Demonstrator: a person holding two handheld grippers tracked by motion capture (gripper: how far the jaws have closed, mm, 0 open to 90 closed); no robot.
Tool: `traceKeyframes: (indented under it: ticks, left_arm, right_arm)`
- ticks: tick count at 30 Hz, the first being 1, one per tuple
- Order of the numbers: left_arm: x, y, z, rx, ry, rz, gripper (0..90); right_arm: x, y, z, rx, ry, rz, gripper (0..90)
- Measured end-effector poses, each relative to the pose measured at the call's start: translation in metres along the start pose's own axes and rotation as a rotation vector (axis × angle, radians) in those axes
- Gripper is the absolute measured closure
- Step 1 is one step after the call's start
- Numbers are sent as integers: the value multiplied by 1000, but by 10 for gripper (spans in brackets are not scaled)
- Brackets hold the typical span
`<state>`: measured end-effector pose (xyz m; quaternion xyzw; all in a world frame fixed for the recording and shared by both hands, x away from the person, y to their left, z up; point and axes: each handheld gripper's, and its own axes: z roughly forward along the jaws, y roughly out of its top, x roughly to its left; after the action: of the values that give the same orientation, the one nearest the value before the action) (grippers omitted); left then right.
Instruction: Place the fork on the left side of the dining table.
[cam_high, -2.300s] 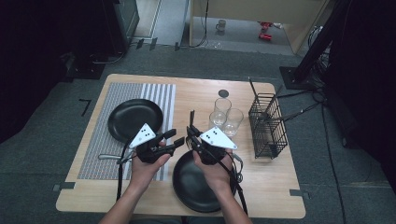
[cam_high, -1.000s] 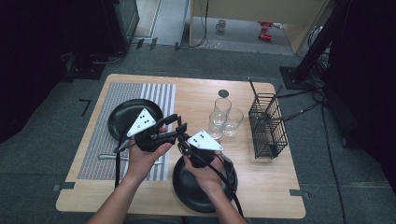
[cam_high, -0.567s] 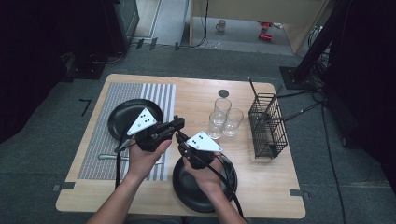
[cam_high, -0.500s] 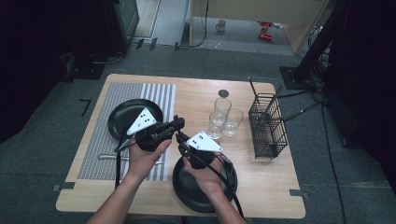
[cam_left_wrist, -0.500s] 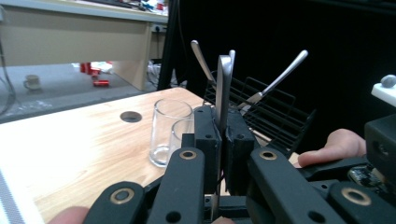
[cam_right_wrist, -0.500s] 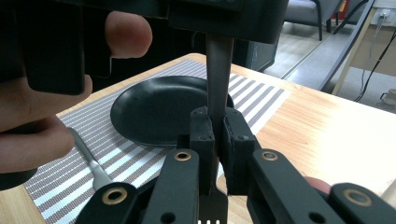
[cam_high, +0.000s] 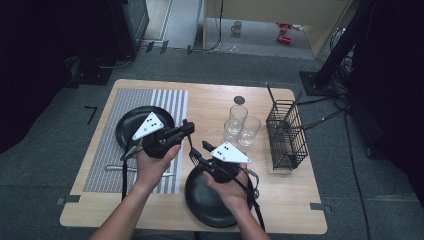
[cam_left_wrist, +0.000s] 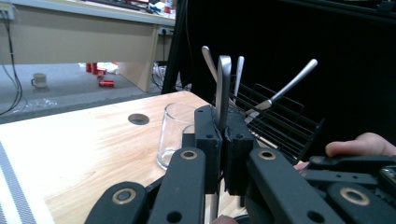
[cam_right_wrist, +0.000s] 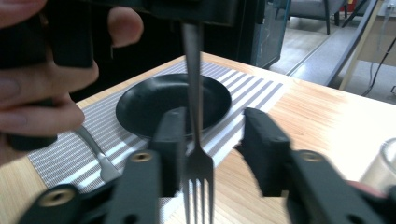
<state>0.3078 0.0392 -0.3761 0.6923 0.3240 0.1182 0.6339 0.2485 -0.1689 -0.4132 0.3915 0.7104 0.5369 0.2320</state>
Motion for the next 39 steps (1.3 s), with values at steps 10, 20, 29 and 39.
traceKeyframes:
  ticks: [10, 20, 29, 39]
  left_arm:
    - [10, 3, -2, -7, 36, -3, 884]
    - [23, 9, -5, -35, 30, -17, 884]
    - [35, 17, -10, -62, 63, -21, 885]
    - [45, 23, -9, -61, 79, -11, 885]
  right_arm:
    - [-23, -9, -21, 88, 20, 59, 168]
    - [-47, -22, -48, 79, -65, 91, 141]
    - [-65, -45, -74, 103, -127, 98, 149]
    - [-85, -73, -98, 150, -201, 100, 166]
